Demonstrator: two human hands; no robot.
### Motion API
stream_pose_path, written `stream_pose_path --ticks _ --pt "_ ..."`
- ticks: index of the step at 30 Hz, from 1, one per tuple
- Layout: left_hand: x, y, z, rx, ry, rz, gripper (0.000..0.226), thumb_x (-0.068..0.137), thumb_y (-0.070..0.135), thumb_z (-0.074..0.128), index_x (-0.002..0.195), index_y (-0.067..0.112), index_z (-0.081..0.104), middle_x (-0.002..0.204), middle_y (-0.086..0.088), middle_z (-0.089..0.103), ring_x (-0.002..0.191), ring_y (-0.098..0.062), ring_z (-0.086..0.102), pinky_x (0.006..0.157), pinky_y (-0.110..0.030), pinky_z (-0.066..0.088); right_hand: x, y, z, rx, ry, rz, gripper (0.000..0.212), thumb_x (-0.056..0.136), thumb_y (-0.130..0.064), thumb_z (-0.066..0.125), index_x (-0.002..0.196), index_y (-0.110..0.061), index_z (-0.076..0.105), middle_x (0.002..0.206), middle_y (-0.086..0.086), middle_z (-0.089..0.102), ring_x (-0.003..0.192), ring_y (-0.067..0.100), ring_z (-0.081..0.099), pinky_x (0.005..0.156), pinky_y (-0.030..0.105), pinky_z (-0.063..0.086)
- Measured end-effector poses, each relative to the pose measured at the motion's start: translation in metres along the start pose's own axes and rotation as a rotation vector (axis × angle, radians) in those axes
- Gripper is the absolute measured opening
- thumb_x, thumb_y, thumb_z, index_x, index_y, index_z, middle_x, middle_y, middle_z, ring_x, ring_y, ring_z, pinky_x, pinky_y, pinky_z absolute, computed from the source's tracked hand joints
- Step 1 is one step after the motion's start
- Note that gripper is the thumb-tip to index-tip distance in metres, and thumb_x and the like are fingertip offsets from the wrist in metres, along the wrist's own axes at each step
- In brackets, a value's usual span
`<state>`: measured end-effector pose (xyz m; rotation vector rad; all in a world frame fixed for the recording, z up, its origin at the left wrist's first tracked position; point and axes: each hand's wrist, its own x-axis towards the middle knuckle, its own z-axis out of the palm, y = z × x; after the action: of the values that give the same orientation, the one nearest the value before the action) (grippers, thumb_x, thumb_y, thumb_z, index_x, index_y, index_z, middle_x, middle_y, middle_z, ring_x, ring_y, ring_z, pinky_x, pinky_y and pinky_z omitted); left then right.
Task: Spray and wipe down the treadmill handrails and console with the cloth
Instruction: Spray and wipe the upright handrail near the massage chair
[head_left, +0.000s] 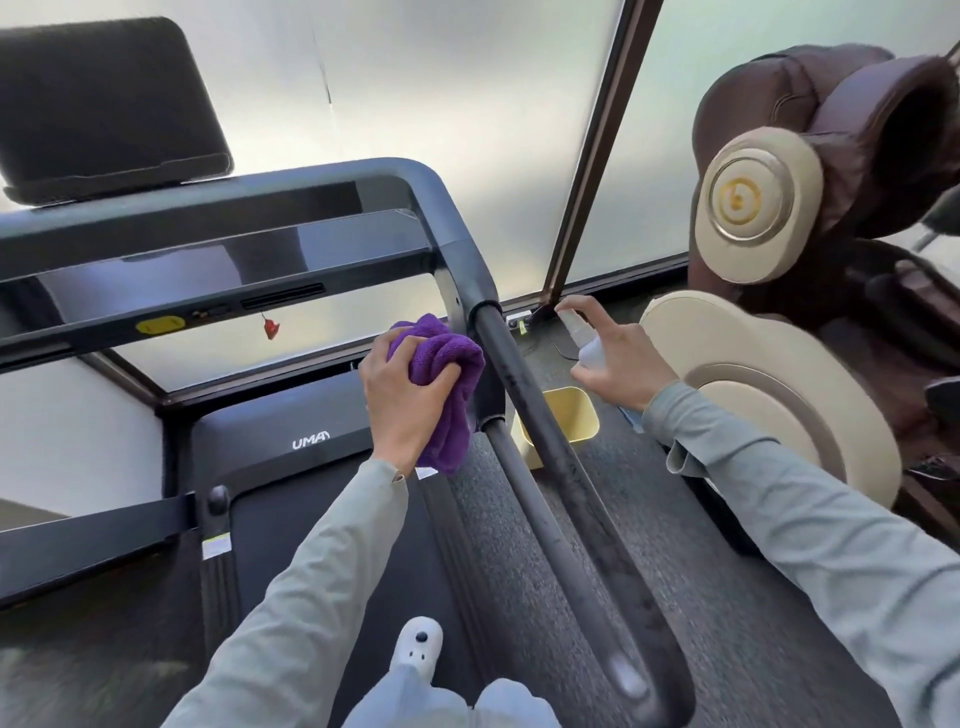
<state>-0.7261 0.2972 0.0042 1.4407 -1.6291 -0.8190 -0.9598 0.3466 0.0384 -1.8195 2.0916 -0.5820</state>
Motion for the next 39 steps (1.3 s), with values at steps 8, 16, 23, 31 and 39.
stream_pose_path --ticks 8,16,23,31,39 --pt "-0.032 -0.002 -0.001 0.010 -0.005 -0.009 0.022 0.078 0.023 0.074 0.098 0.017 0.070 0.120 0.003 0.055 0.115 -0.023 0.047 0.095 -0.022 0.030 -0.042 -0.012 -0.006 0.153 -0.029 -0.048 0.061 0.076 0.004 0.057 0.128 -0.024 0.046 0.054 0.017 0.061 0.042 0.031 0.060 0.051 0.042 0.057" --pt "-0.056 0.000 -0.006 0.023 0.022 -0.014 0.022 0.078 0.023 0.075 0.098 0.017 0.070 0.123 0.001 0.055 0.117 -0.025 0.046 0.095 -0.021 0.029 -0.076 0.003 0.000 0.069 0.052 -0.068 0.060 0.075 0.002 0.060 0.130 -0.020 0.049 0.045 -0.004 0.045 0.044 0.017 0.050 0.054 0.032 0.044" --pt "-0.076 0.005 -0.001 0.020 0.011 0.011 0.023 0.077 0.024 0.074 0.099 0.017 0.070 0.120 0.001 0.055 0.115 -0.026 0.049 0.097 -0.029 0.036 -0.111 0.020 -0.007 0.046 0.078 -0.088 0.068 0.074 -0.002 0.062 0.126 -0.038 0.036 0.053 -0.004 0.047 0.050 0.021 0.049 0.059 0.036 0.046" --pt "-0.092 0.012 0.009 0.007 -0.012 0.019 0.023 0.077 0.021 0.075 0.099 0.015 0.070 0.123 -0.002 0.056 0.116 -0.027 0.049 0.099 -0.028 0.036 -0.142 0.028 0.003 0.018 0.123 -0.103 0.069 0.071 0.000 0.066 0.119 -0.039 0.037 0.050 -0.008 0.040 0.043 0.012 0.040 0.055 0.031 0.040" --pt "-0.108 0.009 0.009 0.010 -0.017 0.029 0.023 0.078 0.021 0.075 0.100 0.013 0.070 0.123 -0.003 0.057 0.118 -0.029 0.049 0.102 -0.036 0.039 -0.172 0.037 -0.006 0.039 0.103 -0.049 0.072 0.071 0.000 0.065 0.121 -0.042 0.037 0.049 -0.011 0.039 0.044 0.007 0.041 0.053 0.032 0.041"
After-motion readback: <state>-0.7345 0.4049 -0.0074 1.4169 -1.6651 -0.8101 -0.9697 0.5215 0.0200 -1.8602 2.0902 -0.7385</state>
